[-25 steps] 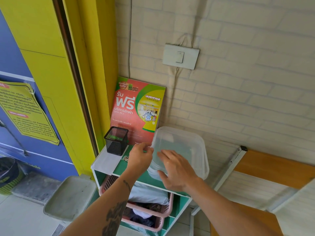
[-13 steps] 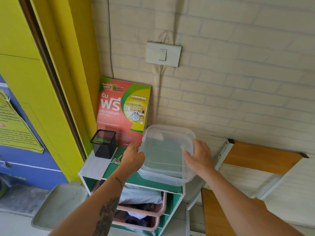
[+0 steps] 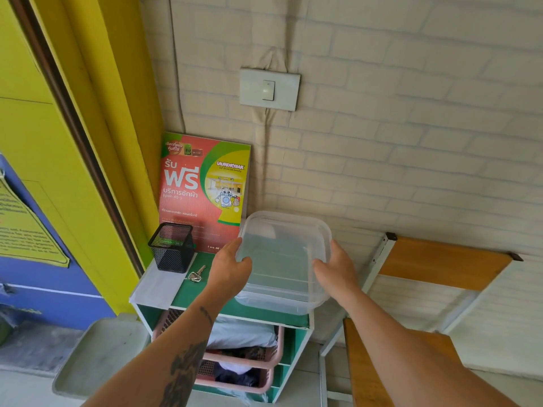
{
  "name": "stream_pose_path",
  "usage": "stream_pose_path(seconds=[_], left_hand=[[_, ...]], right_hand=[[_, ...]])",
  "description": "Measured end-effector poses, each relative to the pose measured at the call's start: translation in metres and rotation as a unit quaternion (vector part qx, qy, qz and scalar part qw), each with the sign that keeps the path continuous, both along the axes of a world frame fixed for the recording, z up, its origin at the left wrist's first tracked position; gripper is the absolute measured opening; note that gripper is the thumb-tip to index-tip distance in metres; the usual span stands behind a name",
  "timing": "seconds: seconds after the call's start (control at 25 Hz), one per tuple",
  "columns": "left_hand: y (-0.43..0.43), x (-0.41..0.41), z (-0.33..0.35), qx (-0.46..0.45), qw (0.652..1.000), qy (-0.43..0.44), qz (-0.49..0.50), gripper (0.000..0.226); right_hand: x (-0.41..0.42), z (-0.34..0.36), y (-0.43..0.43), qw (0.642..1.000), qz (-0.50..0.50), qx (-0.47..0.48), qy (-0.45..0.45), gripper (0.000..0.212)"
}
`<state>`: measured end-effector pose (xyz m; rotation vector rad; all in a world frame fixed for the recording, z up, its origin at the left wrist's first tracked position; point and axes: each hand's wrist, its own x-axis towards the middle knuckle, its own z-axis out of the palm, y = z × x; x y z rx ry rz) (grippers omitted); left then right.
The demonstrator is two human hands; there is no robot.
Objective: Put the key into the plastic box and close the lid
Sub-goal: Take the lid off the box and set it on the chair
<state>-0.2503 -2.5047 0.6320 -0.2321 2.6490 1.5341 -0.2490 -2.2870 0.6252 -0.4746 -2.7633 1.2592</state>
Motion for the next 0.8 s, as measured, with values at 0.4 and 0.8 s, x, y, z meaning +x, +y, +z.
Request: stream_pose_path(seconds=[0.4,0.8], left_hand=[[0.034,0.006,0.025,0.009,0.985,0.167,0.046,0.039],[0.204,0.048,-0.002,-0.162,0.972,0.14,-0.098,0.056]], right_hand=[[0.025,0.025,0.045,0.998,0.014,-0.005,0.056,0.058],[0.096,0.007,0.195,0.989,0.005,0.126,0.074,0.063]])
